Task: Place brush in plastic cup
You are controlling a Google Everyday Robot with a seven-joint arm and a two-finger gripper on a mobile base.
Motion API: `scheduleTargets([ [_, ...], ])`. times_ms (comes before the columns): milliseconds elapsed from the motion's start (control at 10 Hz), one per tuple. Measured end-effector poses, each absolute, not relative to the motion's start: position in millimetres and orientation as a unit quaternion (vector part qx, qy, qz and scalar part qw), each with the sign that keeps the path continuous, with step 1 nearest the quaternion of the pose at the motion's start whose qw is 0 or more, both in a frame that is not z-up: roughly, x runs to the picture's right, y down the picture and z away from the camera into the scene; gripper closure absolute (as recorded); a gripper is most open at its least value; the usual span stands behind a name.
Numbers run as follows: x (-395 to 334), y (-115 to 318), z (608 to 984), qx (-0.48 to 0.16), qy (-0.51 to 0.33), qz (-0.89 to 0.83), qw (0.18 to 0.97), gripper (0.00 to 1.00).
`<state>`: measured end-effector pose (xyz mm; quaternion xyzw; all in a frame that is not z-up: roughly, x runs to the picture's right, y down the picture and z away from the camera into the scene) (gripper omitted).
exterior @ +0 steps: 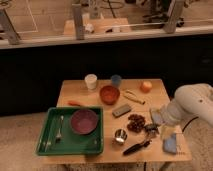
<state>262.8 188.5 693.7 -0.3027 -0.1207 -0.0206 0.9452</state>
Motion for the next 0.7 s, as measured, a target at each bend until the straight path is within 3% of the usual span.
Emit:
scheduleTargets([
  [700, 240, 200, 703, -0.283, -0.108, 0.001, 0.953, 0.20],
])
